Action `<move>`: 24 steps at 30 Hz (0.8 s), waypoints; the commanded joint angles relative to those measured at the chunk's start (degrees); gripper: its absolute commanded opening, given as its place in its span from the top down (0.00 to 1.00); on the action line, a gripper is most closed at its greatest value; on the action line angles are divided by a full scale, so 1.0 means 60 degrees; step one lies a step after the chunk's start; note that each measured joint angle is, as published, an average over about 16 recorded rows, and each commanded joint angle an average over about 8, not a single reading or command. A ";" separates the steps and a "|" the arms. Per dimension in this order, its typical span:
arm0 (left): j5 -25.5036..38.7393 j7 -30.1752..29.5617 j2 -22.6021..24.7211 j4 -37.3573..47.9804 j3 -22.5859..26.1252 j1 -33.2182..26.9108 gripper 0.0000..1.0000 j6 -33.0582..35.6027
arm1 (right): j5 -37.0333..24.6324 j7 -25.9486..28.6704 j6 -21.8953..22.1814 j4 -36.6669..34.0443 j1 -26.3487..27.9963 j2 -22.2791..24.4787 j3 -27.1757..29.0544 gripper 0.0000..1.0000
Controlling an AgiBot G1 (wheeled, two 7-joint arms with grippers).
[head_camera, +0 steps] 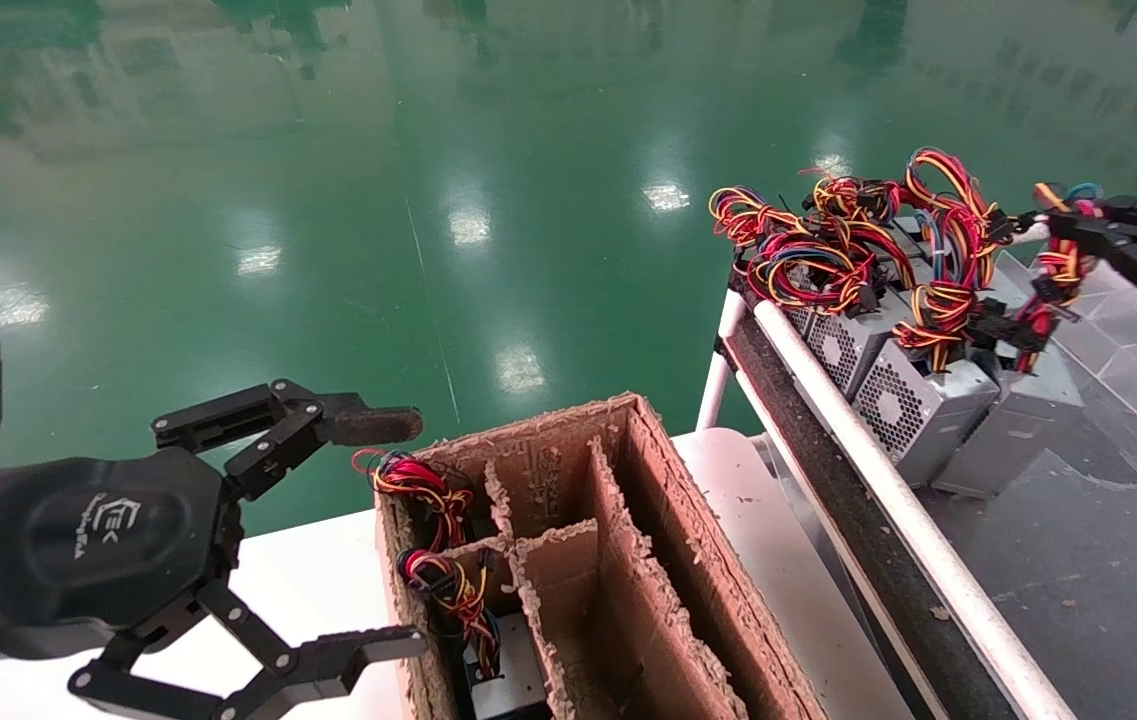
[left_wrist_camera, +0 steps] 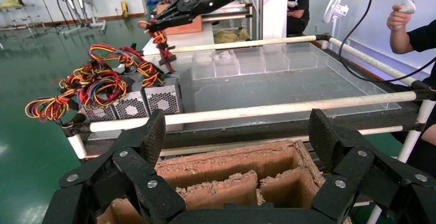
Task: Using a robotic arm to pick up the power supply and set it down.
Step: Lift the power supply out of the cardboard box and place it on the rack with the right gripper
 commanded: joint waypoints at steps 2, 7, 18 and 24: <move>-0.0001 0.0001 -0.0001 0.0000 0.0002 0.0000 0.00 -0.0001 | -0.0110 0.0025 0.0222 0.0052 -0.0028 -0.0196 -0.0063 1.00; -0.0003 0.0002 -0.0002 0.0000 0.0004 -0.0001 0.00 -0.0002 | -0.0231 -0.0017 0.0511 0.0041 -0.0010 -0.0453 -0.0119 1.00; -0.0007 0.0005 -0.0004 0.0000 0.0010 -0.0002 0.00 -0.0004 | -0.0281 -0.0197 0.0941 -0.0063 0.0130 -0.0916 -0.0115 1.00; -0.0009 0.0006 -0.0005 0.0000 0.0013 -0.0003 0.00 -0.0005 | -0.0214 -0.0277 0.0891 -0.0022 0.0070 -0.0962 -0.0095 0.99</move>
